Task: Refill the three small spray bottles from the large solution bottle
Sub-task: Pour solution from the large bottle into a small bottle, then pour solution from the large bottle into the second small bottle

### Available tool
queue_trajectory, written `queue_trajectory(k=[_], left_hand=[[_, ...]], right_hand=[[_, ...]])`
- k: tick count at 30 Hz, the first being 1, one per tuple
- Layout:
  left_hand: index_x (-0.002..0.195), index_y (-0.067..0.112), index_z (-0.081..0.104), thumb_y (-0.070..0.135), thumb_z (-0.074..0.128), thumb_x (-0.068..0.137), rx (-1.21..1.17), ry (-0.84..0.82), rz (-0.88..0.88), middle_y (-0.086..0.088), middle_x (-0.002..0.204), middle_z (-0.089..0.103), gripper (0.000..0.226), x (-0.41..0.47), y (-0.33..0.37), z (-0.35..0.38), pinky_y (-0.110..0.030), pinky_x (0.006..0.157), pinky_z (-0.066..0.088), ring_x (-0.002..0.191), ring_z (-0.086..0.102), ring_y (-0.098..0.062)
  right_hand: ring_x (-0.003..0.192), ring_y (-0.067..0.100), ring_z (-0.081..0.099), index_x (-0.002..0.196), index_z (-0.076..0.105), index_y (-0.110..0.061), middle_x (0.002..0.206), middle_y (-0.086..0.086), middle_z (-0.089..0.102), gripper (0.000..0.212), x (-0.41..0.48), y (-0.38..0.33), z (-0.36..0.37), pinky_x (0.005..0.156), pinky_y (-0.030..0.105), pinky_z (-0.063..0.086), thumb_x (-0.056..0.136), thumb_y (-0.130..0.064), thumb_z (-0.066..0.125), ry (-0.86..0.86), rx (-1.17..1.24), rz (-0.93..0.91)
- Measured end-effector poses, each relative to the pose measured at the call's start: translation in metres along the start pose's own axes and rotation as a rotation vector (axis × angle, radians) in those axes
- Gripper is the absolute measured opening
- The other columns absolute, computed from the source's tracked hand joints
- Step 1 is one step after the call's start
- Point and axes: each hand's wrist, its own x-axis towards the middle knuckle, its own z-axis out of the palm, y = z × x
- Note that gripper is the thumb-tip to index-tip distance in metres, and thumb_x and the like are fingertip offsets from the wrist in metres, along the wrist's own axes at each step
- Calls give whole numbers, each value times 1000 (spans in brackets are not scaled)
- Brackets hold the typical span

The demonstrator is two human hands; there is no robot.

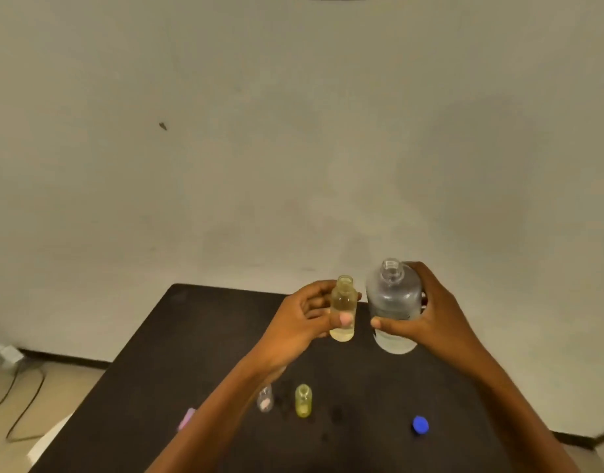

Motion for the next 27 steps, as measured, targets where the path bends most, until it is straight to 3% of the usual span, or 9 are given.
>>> queue_trajectory(k=[4, 6, 10, 13, 17, 23, 27], left_hand=[[117, 21, 58, 8, 73, 77, 12, 41, -39, 1, 115, 68, 44, -8, -46, 17, -27, 94, 50, 107, 64, -10], [114, 20, 58, 6, 73, 77, 23, 56, -64, 3, 113, 69, 42, -11, -68, 27, -23, 92, 50, 105, 64, -7], [108, 21, 60, 1, 74, 75, 19, 75, -95, 2, 111, 70, 40, -16, -115, 46, -28, 94, 50, 105, 65, -11], [110, 17, 60, 1, 73, 75, 30, 147, -156, 2, 113, 69, 41, -19, -149, 57, -29, 94, 50, 106, 64, -13], [107, 20, 58, -3, 70, 76, 53, 238, -246, 3, 112, 66, 40, -18, -185, 70, -25, 91, 51, 104, 64, -10], [97, 31, 55, -4, 68, 78, 151, 405, -357, 3, 98, 66, 41, -13, -227, 86, -21, 84, 53, 93, 65, -8], [102, 26, 54, 0, 68, 79, 171, 479, -417, 7, 94, 64, 37, -10, -243, 95, -13, 74, 49, 89, 62, -3]], right_hand=[[97, -8, 55, 107, 45, -40, 105, -20, 57, 77, -35, 41, 18, 74, 11, 44, 43, -48, 87, -33, 143, 158], [96, -9, 54, 105, 45, -39, 105, -16, 57, 73, -53, 60, 29, 72, 10, 45, 47, -32, 88, -35, 184, 215], [96, -10, 54, 105, 46, -36, 104, -15, 56, 73, -86, 90, 50, 72, 4, 44, 50, -13, 88, -31, 203, 302], [94, -3, 56, 108, 44, -34, 104, -19, 53, 75, -103, 109, 65, 73, 7, 42, 51, -14, 88, 0, 206, 387], [98, 7, 48, 115, 40, -26, 104, -11, 50, 77, -117, 129, 84, 88, 22, 37, 55, -10, 87, 72, 225, 518], [98, 8, 47, 115, 44, -20, 103, -8, 50, 73, -125, 151, 98, 88, 20, 36, 56, -6, 85, 84, 198, 577], [99, 10, 48, 111, 44, -23, 100, -9, 50, 71, -128, 160, 103, 92, 26, 39, 56, -5, 85, 73, 179, 602]])
